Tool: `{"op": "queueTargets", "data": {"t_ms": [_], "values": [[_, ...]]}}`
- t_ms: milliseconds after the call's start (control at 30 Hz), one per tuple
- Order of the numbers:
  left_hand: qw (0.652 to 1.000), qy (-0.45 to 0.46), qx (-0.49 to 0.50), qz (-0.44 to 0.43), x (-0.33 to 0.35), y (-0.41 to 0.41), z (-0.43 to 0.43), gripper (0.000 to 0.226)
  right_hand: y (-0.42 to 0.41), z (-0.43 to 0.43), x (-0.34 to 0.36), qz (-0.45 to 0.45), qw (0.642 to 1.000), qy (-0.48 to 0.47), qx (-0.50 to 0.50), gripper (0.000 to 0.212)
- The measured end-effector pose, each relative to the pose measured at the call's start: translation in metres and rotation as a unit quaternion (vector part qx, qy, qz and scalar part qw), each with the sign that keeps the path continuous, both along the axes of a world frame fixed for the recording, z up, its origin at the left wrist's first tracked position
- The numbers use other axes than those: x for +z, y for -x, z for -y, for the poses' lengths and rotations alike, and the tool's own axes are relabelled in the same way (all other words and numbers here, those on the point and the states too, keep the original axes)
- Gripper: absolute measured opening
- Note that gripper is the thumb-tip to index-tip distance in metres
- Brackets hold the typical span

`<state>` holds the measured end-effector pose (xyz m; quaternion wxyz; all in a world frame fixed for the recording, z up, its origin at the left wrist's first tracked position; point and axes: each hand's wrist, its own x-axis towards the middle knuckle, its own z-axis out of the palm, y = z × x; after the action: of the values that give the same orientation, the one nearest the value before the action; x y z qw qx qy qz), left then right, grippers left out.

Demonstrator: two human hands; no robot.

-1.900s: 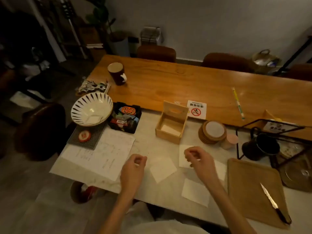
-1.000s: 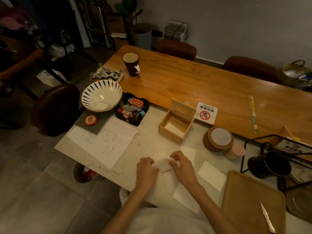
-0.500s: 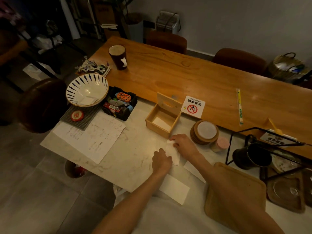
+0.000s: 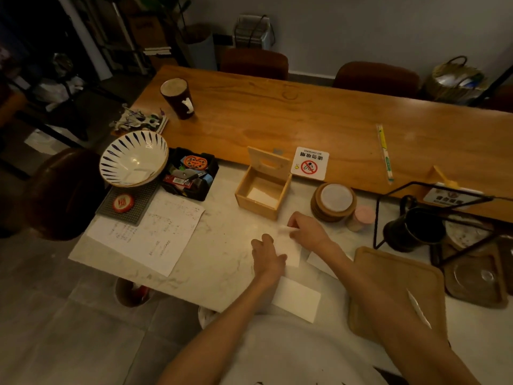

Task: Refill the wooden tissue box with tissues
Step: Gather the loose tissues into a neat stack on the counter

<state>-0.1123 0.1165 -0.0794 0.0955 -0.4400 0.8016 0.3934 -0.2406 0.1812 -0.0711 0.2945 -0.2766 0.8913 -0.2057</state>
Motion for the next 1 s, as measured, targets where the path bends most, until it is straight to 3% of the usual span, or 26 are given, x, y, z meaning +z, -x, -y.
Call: {"op": "queueTargets", "data": {"t_ms": [100,233,433,533,700,800,1000], "values": [[0.998,-0.015,-0.013,-0.066,0.005,-0.005,0.013,0.037,-0.011,-0.031,0.017,0.113,0.973,0.153,-0.129,0.028],[0.965,-0.146,-0.039,-0.214,0.038,-0.008,0.033,0.013,-0.048,-0.066,0.048,0.185,0.895,0.300,-0.274,0.032],[0.946,-0.132,-0.183,-0.232,0.064,-0.018,0.030,0.012,-0.115,-0.086,0.048,0.168,0.862,0.298,-0.374,0.015],[0.948,-0.120,-0.191,-0.223,0.060,-0.033,0.023,0.020,-0.131,-0.098,0.048,0.175,0.841,0.302,-0.413,0.007],[0.975,-0.128,-0.149,-0.105,0.040,-0.056,0.003,0.031,-0.161,-0.107,0.018,0.114,0.886,0.136,-0.429,0.015],[0.978,-0.118,-0.147,-0.084,0.028,-0.064,-0.010,0.030,-0.173,-0.106,0.005,0.067,0.899,0.075,-0.427,0.021],[0.973,0.012,-0.228,-0.043,0.007,-0.072,-0.018,0.027,-0.181,-0.101,-0.005,-0.010,0.924,0.018,-0.382,0.032]]}}
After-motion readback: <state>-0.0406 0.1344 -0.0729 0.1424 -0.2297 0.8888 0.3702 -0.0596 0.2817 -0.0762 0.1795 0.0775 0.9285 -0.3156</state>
